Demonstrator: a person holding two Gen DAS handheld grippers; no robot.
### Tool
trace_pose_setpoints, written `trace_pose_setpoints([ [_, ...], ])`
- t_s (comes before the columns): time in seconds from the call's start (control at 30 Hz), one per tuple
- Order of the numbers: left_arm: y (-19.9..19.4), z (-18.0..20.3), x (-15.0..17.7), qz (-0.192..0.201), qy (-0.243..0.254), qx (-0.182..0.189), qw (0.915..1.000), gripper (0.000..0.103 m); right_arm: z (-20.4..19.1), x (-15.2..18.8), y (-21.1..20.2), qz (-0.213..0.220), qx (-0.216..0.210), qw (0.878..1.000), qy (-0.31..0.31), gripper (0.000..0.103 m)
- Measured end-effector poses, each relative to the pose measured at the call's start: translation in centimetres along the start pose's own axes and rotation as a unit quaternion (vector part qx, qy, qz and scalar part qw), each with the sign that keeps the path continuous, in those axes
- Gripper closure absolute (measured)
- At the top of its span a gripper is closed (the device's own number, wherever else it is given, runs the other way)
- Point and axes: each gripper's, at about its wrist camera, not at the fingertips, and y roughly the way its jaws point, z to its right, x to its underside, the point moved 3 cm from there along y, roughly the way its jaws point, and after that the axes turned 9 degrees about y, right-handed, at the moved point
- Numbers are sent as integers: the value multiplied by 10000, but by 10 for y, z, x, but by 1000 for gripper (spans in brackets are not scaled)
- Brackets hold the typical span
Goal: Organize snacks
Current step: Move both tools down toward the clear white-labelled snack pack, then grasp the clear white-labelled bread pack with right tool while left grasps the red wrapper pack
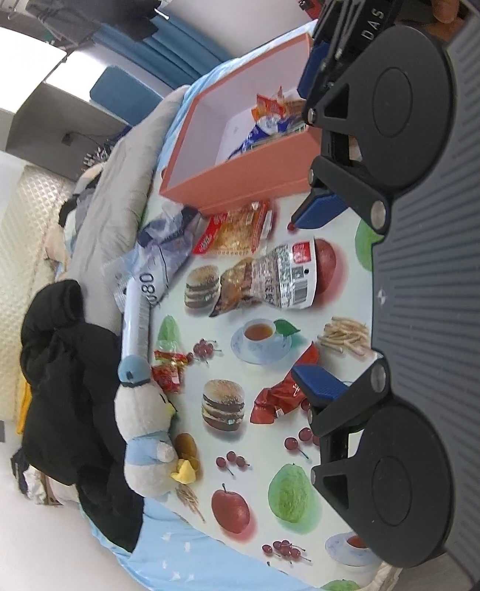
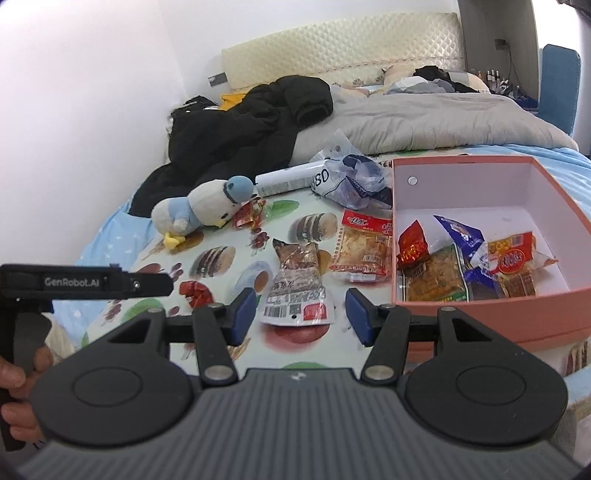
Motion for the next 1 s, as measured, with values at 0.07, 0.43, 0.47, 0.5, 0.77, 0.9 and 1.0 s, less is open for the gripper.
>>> trace_pose_setpoints([
  [0.07,13,-6,-3,-106,-28,-80,9999,19,0,-5,13,2,-15,10000,-5,46],
  [0.43,88,-42,-9,-621,-283,-353,9970,19,5,-14,99,-498,41,9987,-135,46],
  [0.47,95,-45,-9,-681,-300,-382,9965,19,6,-14,105,-542,31,9984,-159,46],
  [0.5,102,-48,-7,-720,-330,-394,9961,19,6,-16,112,-599,20,9980,-180,44],
  [0.77,153,-76,5,-1079,-649,-522,9907,19,3,-16,173,-1018,-73,9943,-314,26],
  [0.9,168,-91,12,-1171,-827,-622,9877,20,0,-10,206,-1263,-133,9916,-254,15],
  [1.0,178,-98,15,-1180,-893,-687,9866,21,-3,-7,224,-1358,-202,9902,-246,15],
])
